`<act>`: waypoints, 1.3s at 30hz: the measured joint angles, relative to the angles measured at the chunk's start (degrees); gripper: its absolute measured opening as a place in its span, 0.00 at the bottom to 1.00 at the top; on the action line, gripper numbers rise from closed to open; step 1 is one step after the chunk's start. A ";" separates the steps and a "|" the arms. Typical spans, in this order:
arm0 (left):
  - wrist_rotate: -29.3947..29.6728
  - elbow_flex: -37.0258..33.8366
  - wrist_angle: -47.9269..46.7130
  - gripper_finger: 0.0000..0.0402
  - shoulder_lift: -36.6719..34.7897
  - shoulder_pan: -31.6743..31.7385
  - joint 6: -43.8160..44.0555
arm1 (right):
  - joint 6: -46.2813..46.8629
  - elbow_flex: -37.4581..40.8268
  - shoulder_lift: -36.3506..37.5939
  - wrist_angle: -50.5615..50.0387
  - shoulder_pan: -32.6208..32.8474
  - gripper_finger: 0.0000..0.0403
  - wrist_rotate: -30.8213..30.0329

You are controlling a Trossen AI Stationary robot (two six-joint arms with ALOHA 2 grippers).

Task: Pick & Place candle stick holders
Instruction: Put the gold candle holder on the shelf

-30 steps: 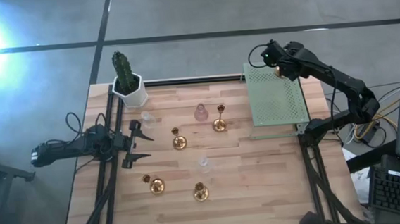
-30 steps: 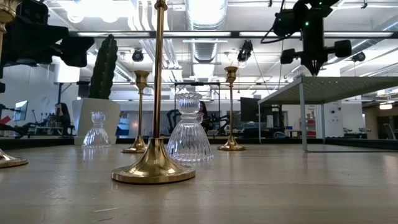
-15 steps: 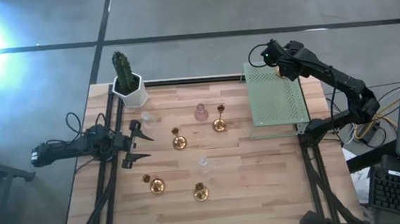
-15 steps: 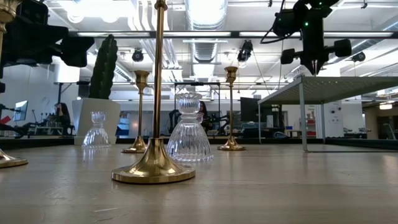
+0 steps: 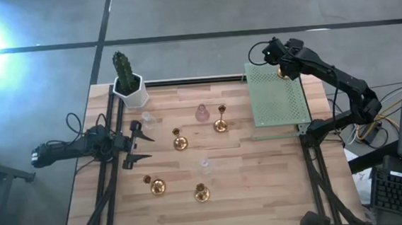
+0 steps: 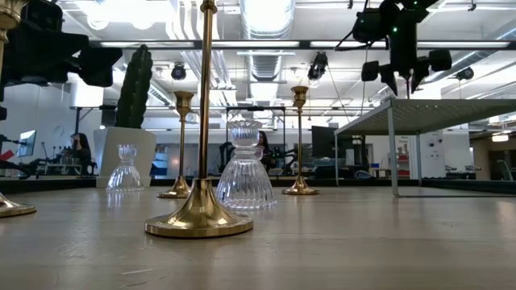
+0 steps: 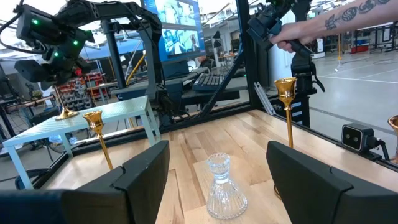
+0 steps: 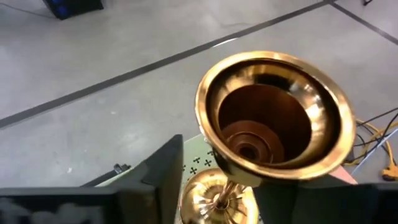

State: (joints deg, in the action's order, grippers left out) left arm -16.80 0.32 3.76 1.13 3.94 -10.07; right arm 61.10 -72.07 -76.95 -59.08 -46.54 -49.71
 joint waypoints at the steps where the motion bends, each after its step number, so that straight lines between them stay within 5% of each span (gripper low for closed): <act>1: 0.00 0.00 0.01 0.68 0.00 0.01 0.00 | -0.42 -0.06 0.00 -0.10 -0.05 0.44 0.00; 17: 0.00 0.00 0.00 0.68 -0.01 0.01 0.00 | -2.74 -0.55 2.21 -3.12 -0.33 0.73 2.21; 31: 0.01 0.00 -0.01 0.68 0.00 0.00 0.00 | -5.85 -1.00 12.18 -7.74 6.24 0.65 8.42; 39: 0.01 0.00 0.00 0.68 -0.01 -0.01 0.00 | -8.57 -1.10 16.88 -11.18 13.26 0.60 23.50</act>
State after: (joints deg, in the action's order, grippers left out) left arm -16.79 0.32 3.76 1.12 3.93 -10.07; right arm 52.53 -73.17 -60.07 -70.27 -33.29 -26.22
